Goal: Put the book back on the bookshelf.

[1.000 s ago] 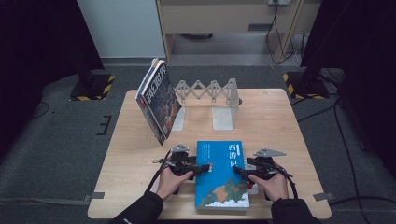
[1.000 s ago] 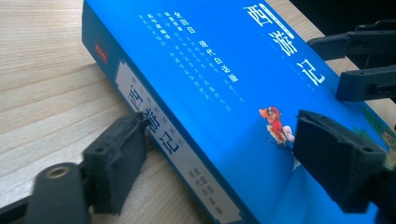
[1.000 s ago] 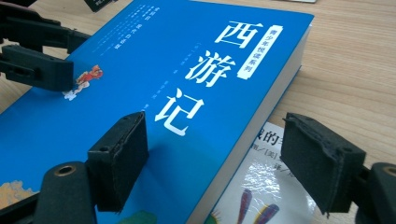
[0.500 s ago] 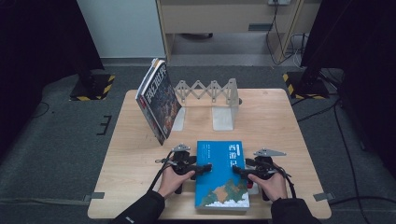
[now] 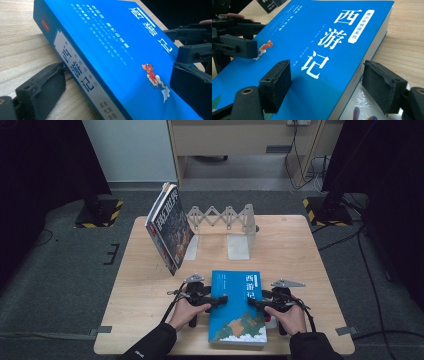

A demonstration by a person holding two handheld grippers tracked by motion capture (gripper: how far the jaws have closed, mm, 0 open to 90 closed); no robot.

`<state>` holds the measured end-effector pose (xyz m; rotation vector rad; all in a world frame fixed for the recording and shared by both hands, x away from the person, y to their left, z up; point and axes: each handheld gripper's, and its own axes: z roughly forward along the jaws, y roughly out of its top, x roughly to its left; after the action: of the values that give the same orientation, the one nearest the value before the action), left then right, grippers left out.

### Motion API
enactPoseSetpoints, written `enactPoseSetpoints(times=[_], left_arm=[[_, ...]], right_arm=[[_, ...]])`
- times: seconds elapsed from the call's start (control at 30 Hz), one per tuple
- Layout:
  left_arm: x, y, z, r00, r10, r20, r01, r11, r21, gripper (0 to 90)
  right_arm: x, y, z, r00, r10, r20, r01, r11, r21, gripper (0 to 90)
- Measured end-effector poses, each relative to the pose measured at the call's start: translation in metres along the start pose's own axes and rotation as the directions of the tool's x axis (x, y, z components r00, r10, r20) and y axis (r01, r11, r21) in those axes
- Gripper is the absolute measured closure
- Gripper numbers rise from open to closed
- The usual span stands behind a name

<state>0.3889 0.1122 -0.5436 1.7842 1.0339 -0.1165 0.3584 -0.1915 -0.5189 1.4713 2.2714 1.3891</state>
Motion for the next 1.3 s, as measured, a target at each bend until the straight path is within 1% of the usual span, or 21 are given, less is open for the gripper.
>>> enactPoseSetpoints(times=[0.17, 0.23, 0.33, 0.47, 0.5, 0.53, 0.6, 0.67, 0.77, 0.87, 0.93, 1.0, 1.1, 1.3], left_arm=[[0.0, 0.0, -0.001, 0.9999, 0.003, -0.012, -0.003, 1.0, -0.001, 1.7], [0.002, 0.0, -0.002, 0.9999, -0.002, -0.011, 0.002, 1.0, -0.002, 4.8], [0.004, 0.001, -0.006, 0.9991, -0.042, -0.008, 0.042, 0.9991, 0.003, 11.1], [0.005, 0.003, -0.007, 0.9976, -0.07, -0.003, 0.07, 0.9975, 0.014, 14.7], [0.005, 0.003, -0.007, 0.996, -0.089, 0.006, 0.089, 0.9958, 0.023, 16.1], [0.005, 0.003, -0.007, 0.9955, -0.095, 0.006, 0.094, 0.9952, 0.025, 18.0], [0.005, 0.003, -0.008, 0.9955, -0.095, 0.006, 0.095, 0.9951, 0.027, 18.5], [0.005, 0.004, -0.009, 0.9945, -0.105, 0.004, 0.105, 0.9941, 0.028, 19.7], [0.005, 0.006, -0.012, 0.9936, -0.113, 0.005, 0.113, 0.9932, 0.027, 24.6], [0.005, 0.007, -0.014, 0.9916, -0.13, 0.003, 0.129, 0.9911, 0.032, 28.0], [0.005, 0.009, -0.017, 0.9883, -0.153, 0.003, 0.152, 0.9877, 0.036, 30.7], [0.006, 0.01, -0.019, 0.9865, -0.163, 0.012, 0.163, 0.9855, 0.047, 33.4], [0.006, 0.011, -0.021, 0.9852, -0.171, 0.019, 0.169, 0.9839, 0.056, 35.7], [0.006, 0.011, -0.021, 0.9847, -0.174, 0.017, 0.172, 0.9832, 0.061, 35.7]], right_arm=[[0.0, 0.0, 0.0, 1.0, 0.007, -0.003, -0.007, 1.0, 0.001, 23.4], [0.0, 0.0, 0.001, 1.0, 0.008, -0.005, -0.008, 1.0, 0.001, 23.4], [0.0, 0.0, 0.001, 0.9999, 0.009, -0.006, -0.009, 1.0, 0.003, 23.4], [0.0, 0.0, 0.001, 0.9999, 0.012, -0.005, -0.012, 1.0, 0.002, 23.4], [0.0, 0.0, 0.001, 0.9999, 0.014, -0.004, -0.013, 1.0, 0.001, 23.3], [0.0, 0.0, 0.001, 0.9999, 0.013, -0.004, -0.013, 1.0, 0.001, 23.3], [0.0, 0.0, 0.001, 0.9998, 0.018, -0.004, -0.018, 1.0, 0.001, 23.3], [0.0, 0.0, 0.001, 0.9998, 0.021, -0.007, -0.021, 1.0, 0.0, 23.3], [-0.001, -0.001, 0.002, 0.9997, 0.023, -0.01, -0.023, 1.0, -0.001, 23.3], [-0.001, -0.001, 0.002, 0.9996, 0.024, -0.015, -0.024, 1.0, -0.003, 23.3], [-0.001, -0.002, 0.002, 0.9993, 0.031, -0.018, -0.031, 0.999, -0.005, 23.4], [-0.002, -0.002, 0.002, 0.9993, 0.03, -0.022, -0.03, 1.0, -0.007, 23.5], [-0.003, -0.002, 0.002, 0.9992, 0.028, -0.027, -0.029, 1.0, -0.007, 23.5], [-0.003, -0.002, 0.002, 0.9992, 0.029, -0.029, -0.029, 1.0, -0.006, 23.5]])
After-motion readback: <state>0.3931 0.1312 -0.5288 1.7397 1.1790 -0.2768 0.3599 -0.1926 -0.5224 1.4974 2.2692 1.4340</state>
